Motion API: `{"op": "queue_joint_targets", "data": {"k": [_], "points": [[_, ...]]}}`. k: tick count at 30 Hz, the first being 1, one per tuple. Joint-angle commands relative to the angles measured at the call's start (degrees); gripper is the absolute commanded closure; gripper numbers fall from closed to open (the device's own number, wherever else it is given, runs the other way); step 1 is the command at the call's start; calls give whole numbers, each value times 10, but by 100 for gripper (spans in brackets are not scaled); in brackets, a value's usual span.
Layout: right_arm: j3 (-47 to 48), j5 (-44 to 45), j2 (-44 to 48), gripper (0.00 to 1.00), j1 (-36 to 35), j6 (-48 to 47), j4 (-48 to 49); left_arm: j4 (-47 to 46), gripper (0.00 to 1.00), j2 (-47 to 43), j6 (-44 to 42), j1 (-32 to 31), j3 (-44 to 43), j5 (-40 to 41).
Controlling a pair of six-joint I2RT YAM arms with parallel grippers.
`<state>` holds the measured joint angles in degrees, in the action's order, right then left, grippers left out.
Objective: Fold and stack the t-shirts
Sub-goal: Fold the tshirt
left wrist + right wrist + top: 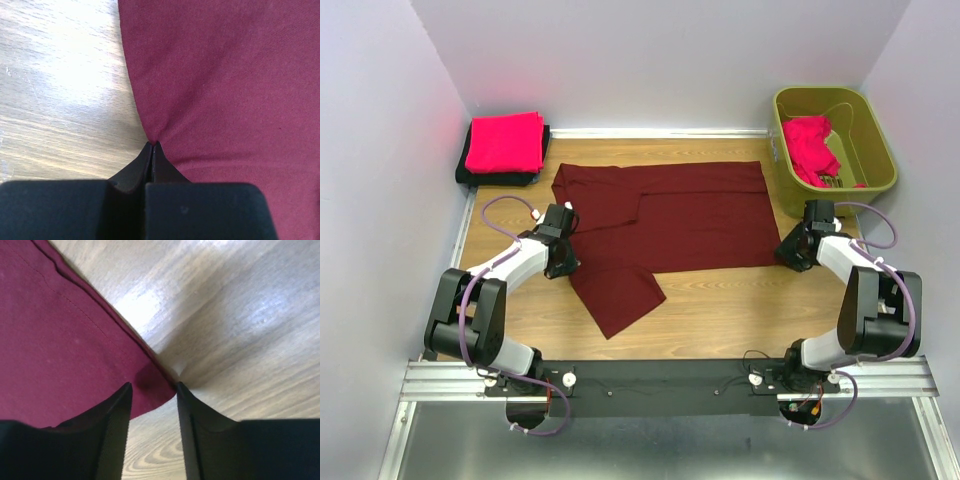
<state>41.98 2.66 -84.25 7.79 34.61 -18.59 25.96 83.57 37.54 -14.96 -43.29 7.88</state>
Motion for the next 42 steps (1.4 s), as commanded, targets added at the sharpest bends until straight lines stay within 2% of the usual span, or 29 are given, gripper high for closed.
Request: {"op": "queue_joint_targets", "data": {"k": [1, 4, 6, 9, 10, 12, 17, 25, 29, 35, 42], "points": [[-15, -19, -23, 59, 4, 5, -12, 18, 100, -13, -4, 5, 10, -4], [-22, -23, -24, 67, 4, 7, -12, 19, 100, -16, -4, 7, 8, -3], [-23, -21, -23, 83, 5, 5, -15, 22, 100, -17, -4, 8, 8, -5], [-22, -23, -18, 97, 5, 2, -21, 27, 100, -23, -3, 10, 7, -9], [-19, -23, -13, 99, 5, 0, -36, 40, 100, -26, -4, 10, 4, -11], [-12, -24, 10, 99, 4, -4, -57, 63, 100, -33, -6, 11, -8, -9], [18, -44, 67, 100, 4, -24, -181, 160, 100, -92, -21, 11, -31, -18], [30, -69, 161, 99, 4, -42, -353, 279, 100, -224, -21, 11, -14, -37], [23, -74, 185, 99, 3, -38, -360, 297, 100, -261, -17, 16, -29, -31], [82, -30, 162, 99, 3, -61, -353, 265, 100, -218, -41, 48, -30, -40], [120, -49, 112, 99, 3, -67, -311, 220, 100, -172, -85, 109, -84, -56]]}}
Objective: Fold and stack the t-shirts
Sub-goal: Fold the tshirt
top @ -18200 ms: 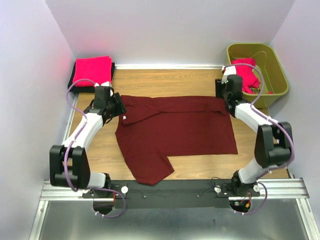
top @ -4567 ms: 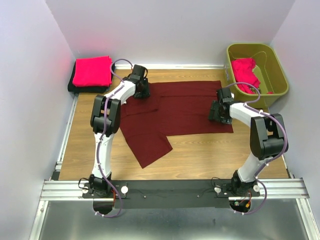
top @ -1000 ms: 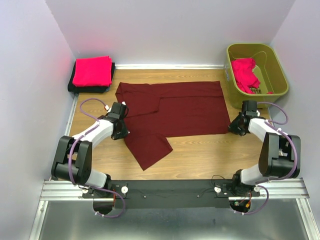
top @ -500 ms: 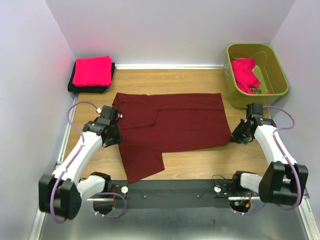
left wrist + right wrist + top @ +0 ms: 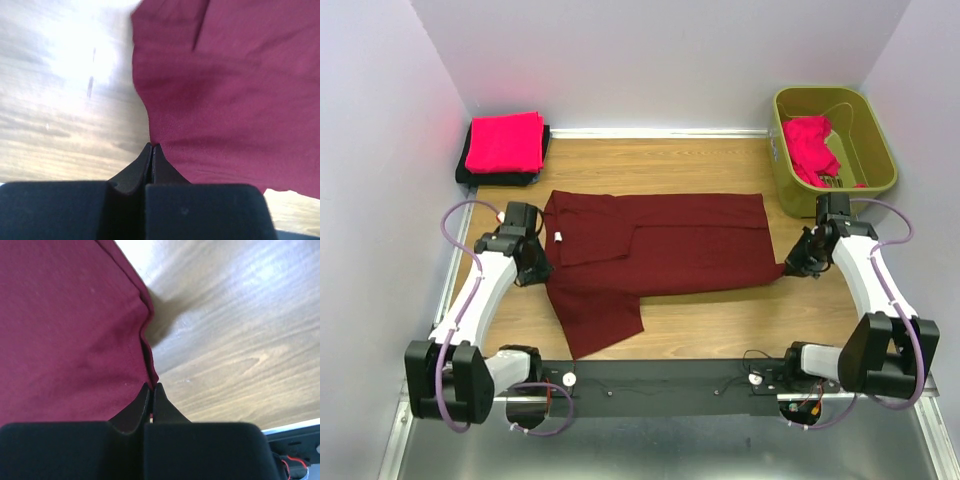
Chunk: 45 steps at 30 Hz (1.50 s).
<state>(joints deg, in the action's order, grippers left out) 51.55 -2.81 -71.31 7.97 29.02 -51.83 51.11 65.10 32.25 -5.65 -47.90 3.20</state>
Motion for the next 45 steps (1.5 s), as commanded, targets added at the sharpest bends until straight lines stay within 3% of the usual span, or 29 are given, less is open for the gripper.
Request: {"op": "queue_joint_targets", "data": {"k": [1, 18, 28, 45], "points": [[35, 3, -23, 100, 1, -12, 30, -36, 100, 24, -39, 22, -41, -13], [120, -20, -135, 99, 1, -14, 109, -119, 100, 152, -69, 35, -123, -50], [152, -8, -182, 98, -22, -9, 150, -167, 100, 201, -77, 42, -121, -55], [130, 96, -224, 96, -57, -3, 215, -220, 100, 263, -86, 52, -123, -36]]}}
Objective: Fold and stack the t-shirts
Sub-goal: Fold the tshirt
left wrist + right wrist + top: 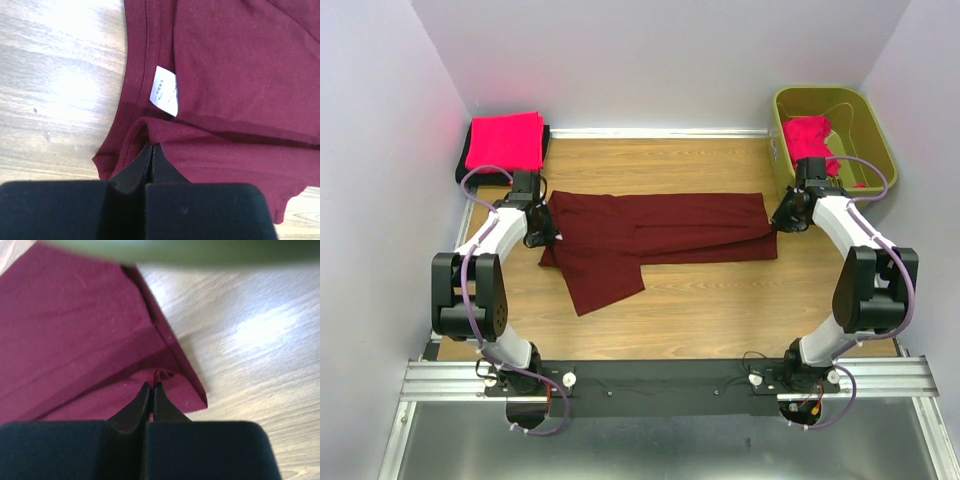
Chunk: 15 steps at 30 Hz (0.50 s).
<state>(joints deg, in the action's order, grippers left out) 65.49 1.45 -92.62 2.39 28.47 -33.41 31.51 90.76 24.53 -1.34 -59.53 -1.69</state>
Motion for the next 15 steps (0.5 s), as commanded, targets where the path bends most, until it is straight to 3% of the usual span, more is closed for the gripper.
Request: {"op": "queue_joint_targets", "data": {"k": [1, 15], "points": [[-14, 57, -12, 95, -1, 2, 38, -27, 100, 7, -7, 9, -5, 13], [2, 43, -38, 91, -11, -8, 65, -54, 100, 17, 11, 9, 15, 29]]}}
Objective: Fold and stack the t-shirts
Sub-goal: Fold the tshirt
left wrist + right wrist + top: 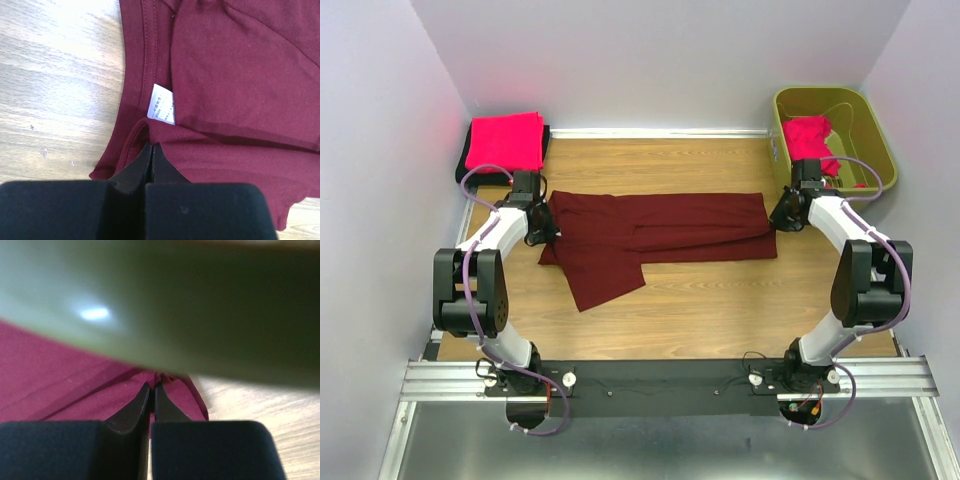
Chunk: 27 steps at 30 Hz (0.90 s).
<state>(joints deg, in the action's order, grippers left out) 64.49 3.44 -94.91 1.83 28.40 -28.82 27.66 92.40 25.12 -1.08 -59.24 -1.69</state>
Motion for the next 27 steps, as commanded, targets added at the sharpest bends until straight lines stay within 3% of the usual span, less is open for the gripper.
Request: {"op": "queue_joint_targets", "data": {"k": [1, 13, 15, 16, 18, 21, 25, 27], "points": [[17, 21, -18, 91, -7, -8, 20, -16, 100, 1, 9, 6, 14, 32], [23, 38, -44, 86, -17, -17, 32, -32, 100, -10, 28, 26, 44, 50], [20, 45, -45, 76, -17, -19, 33, -36, 100, -5, 28, 26, 43, 43], [20, 46, -43, 65, -17, -22, 33, -38, 95, -4, 27, 26, 40, 34], [20, 45, -39, 58, -17, -26, 33, -38, 84, -6, 27, 26, 35, 25], [23, 45, -19, 44, -30, -38, 32, -36, 56, -25, 26, 27, 26, 20], [16, 35, 20, 31, -52, -48, 29, -16, 42, -77, 25, 25, 24, 31], [6, 32, 44, 26, -64, -51, 25, -1, 42, -99, 24, 20, 33, 35]]}}
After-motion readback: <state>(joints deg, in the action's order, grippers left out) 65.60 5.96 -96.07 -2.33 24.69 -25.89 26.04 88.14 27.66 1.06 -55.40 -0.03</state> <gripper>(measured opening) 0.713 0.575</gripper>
